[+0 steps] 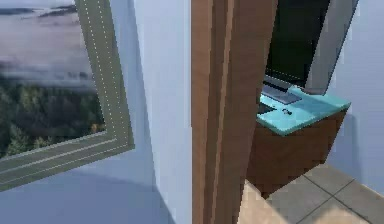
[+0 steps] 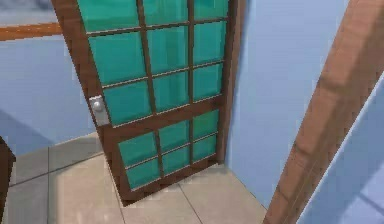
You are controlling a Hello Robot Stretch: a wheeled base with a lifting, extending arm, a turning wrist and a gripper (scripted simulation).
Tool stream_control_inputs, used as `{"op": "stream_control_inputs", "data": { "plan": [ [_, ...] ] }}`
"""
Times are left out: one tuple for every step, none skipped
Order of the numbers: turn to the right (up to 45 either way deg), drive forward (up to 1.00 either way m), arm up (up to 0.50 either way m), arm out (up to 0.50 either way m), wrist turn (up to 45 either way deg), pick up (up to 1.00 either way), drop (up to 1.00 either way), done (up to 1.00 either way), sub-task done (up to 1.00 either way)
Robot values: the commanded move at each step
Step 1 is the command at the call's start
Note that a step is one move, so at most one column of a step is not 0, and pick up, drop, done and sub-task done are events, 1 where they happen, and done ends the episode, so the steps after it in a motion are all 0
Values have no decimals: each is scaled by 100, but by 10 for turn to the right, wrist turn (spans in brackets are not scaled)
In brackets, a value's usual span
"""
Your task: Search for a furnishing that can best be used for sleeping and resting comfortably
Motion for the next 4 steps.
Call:
{"op": "stream_control_inputs", "data": {
  "plan": [
    [-450, 0, 0, 0, 0, 0, 0, 0, 0],
    [-450, 0, 0, 0, 0, 0, 0, 0, 0],
    [-300, 0, 0, 0, 0, 0, 0, 0, 0],
    [0, 15, 0, 0, 0, 0, 0, 0, 0]
  ]
}}
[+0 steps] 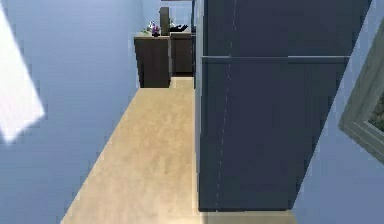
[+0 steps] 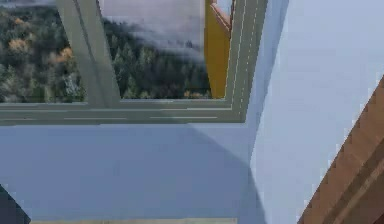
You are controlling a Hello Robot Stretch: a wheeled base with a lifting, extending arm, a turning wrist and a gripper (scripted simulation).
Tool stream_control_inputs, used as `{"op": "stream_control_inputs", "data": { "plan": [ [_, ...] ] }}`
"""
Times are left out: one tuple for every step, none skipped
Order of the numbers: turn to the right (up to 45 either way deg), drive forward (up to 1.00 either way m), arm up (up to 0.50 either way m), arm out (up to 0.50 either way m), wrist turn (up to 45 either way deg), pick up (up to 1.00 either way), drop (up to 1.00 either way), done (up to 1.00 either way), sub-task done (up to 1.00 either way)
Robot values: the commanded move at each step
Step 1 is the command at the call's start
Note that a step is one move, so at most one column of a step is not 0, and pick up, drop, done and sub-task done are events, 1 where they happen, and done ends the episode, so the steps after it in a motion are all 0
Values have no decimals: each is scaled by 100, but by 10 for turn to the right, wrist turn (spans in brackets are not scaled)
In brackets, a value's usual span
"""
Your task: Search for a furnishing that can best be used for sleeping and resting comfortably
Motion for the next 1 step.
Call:
{"op": "stream_control_inputs", "data": {
  "plan": [
    [450, 0, 0, 0, 0, 0, 0, 0, 0]
  ]
}}
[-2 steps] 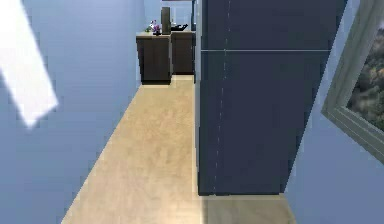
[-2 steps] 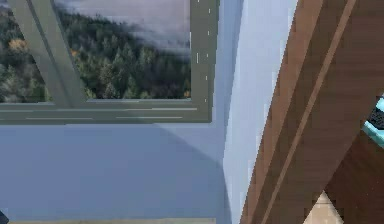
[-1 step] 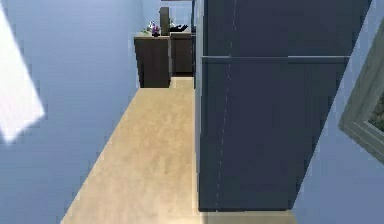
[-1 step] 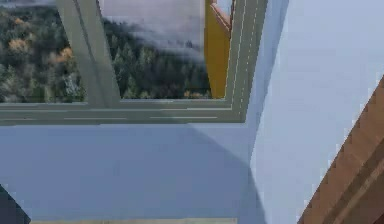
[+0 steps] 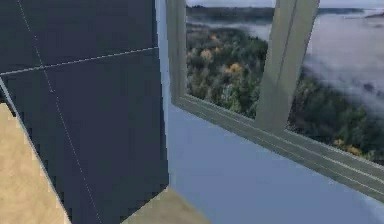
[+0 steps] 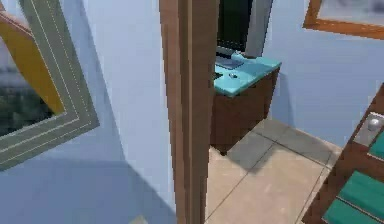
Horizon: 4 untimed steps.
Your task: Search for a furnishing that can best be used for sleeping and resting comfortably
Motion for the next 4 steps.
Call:
{"op": "stream_control_inputs", "data": {
  "plan": [
    [450, 0, 0, 0, 0, 0, 0, 0, 0],
    [450, 0, 0, 0, 0, 0, 0, 0, 0],
    [420, 0, 0, 0, 0, 0, 0, 0, 0],
    [0, 60, 0, 0, 0, 0, 0, 0, 0]
  ]
}}
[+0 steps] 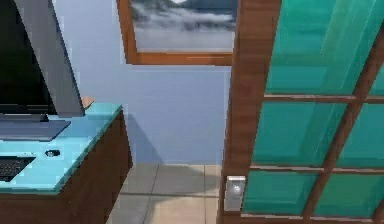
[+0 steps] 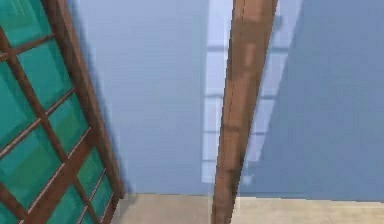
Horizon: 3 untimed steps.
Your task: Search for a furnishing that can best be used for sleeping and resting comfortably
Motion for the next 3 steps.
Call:
{"op": "stream_control_inputs", "data": {
  "plan": [
    [-300, 0, 0, 0, 0, 0, 0, 0, 0],
    [0, 50, 0, 0, 0, 0, 0, 0, 0],
    [240, 0, 0, 0, 0, 0, 0, 0, 0]
  ]
}}
